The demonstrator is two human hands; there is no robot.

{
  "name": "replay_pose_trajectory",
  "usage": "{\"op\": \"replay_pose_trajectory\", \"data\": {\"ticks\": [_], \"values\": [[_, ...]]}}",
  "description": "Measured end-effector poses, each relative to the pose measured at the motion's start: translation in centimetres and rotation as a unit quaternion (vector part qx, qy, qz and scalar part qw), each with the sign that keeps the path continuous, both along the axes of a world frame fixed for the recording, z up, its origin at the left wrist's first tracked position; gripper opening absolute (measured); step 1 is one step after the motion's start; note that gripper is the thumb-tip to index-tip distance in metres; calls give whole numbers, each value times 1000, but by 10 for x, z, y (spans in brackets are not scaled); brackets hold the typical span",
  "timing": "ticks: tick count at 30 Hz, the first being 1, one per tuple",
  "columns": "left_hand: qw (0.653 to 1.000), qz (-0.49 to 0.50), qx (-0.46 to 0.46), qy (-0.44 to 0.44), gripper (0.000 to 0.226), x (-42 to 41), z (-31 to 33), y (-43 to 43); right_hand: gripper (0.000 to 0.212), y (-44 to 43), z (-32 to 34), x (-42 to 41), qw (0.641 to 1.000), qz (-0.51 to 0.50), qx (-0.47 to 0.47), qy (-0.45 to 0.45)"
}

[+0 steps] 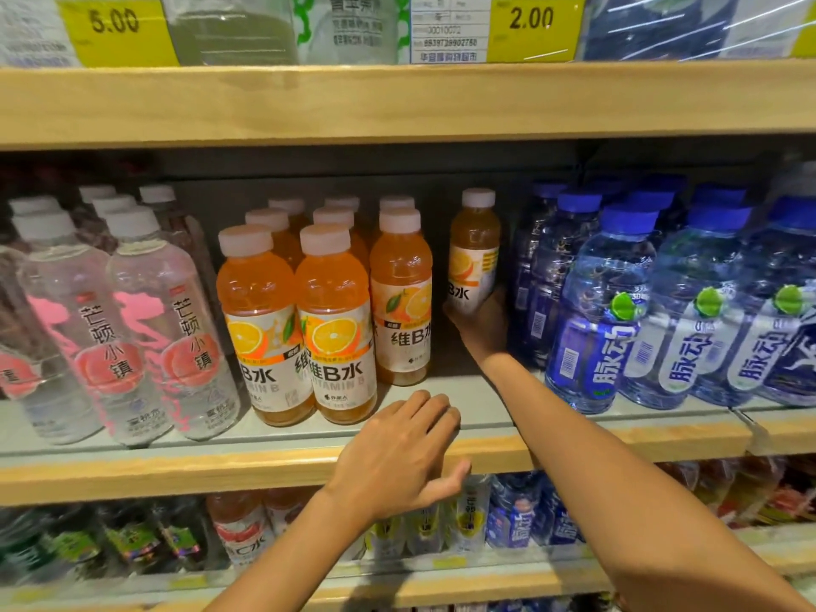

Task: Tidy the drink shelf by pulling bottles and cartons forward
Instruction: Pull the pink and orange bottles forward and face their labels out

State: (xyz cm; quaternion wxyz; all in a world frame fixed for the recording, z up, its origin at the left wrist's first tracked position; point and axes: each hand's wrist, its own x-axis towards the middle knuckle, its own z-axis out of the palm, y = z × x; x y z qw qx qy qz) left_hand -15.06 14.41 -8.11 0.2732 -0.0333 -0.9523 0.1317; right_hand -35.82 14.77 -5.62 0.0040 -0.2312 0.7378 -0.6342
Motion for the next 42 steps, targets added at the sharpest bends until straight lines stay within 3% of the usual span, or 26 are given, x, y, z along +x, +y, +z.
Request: {"op": "replay_pose_trajectory", "data": {"ticks": [7, 11, 14, 17, 19, 22, 25, 27, 28, 34, 38, 40, 42], "values": [[1000, 4, 11, 1, 45, 1, -1, 2, 77, 7, 0, 6, 1000, -8, -5, -2], [1000, 2, 22, 1, 44, 4, -1, 3, 68, 24, 6, 20, 997, -11, 69, 25], [999, -1, 46, -3, 42, 7, 3, 4, 60, 47, 7, 38, 999, 10, 27, 43], [994, 6, 106, 17, 41, 8, 7, 7, 40, 76, 14, 54, 995, 2, 30, 95], [976, 19, 210, 51, 38, 8, 12, 11, 47, 95, 21, 65, 994, 10, 42, 105], [890, 26, 432, 148, 24, 3, 35, 20, 64, 123, 28, 84, 991, 51, 51, 112], [741, -44, 643, 190, 29, -6, 73, 38, 67, 141, 31, 106, 989, 95, 59, 94], [660, -110, 722, 176, 34, -11, 94, 52, 69, 146, 29, 121, 989, 115, 56, 75], [636, -130, 741, 173, 35, -13, 100, 60, 70, 146, 27, 128, 989, 121, 54, 70], [632, -67, 732, 246, 35, -16, 111, 74, 74, 145, 20, 153, 988, 98, 89, 78], [597, -73, 766, 227, 26, -12, 119, 65, 63, 153, 22, 146, 972, 234, 11, 26], [544, -109, 814, 173, 39, -7, 122, 57, 68, 159, 23, 138, 929, 349, -68, -99], [482, -158, 857, 91, 40, -2, 125, 47, 87, 162, 21, 135, 846, 452, -130, -253]]}}
